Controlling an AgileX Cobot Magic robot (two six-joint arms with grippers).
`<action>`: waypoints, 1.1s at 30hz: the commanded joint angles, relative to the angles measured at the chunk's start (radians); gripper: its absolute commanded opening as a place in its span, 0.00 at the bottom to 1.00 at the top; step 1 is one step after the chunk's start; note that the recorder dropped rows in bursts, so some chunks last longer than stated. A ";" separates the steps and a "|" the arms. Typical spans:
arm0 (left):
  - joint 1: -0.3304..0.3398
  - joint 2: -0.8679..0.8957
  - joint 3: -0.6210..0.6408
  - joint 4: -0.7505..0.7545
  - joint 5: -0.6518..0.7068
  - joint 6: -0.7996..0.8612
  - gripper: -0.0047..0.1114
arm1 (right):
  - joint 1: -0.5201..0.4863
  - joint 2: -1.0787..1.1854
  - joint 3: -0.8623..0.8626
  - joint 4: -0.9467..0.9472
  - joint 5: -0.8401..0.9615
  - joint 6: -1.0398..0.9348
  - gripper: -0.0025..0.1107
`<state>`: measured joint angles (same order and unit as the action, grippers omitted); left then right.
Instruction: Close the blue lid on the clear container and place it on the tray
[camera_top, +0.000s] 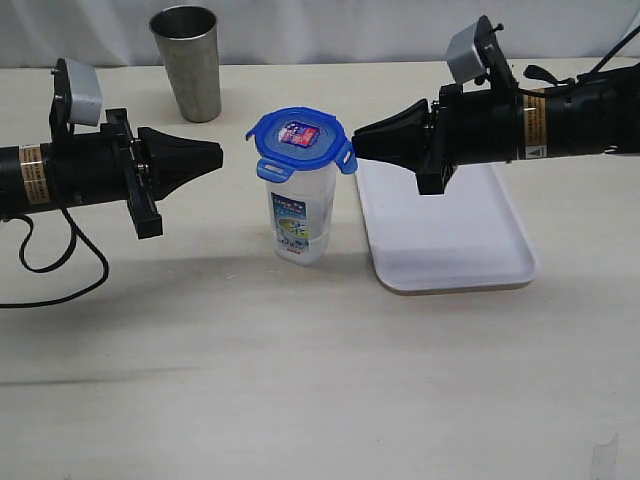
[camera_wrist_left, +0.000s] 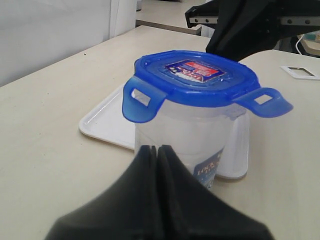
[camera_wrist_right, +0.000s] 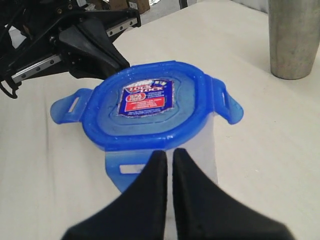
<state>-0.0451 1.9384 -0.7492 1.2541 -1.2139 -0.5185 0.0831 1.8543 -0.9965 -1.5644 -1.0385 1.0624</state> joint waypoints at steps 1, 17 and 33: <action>-0.002 0.001 -0.003 -0.006 -0.007 -0.004 0.04 | 0.000 -0.005 0.014 0.001 -0.007 -0.012 0.06; -0.002 0.001 -0.003 -0.003 -0.007 -0.008 0.04 | 0.000 -0.005 0.014 0.039 -0.005 -0.028 0.06; -0.002 0.001 -0.003 -0.003 -0.007 -0.008 0.04 | 0.000 -0.001 0.014 0.085 0.047 -0.083 0.06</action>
<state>-0.0451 1.9384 -0.7492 1.2541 -1.2139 -0.5185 0.0831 1.8543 -0.9869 -1.4901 -0.9986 0.9850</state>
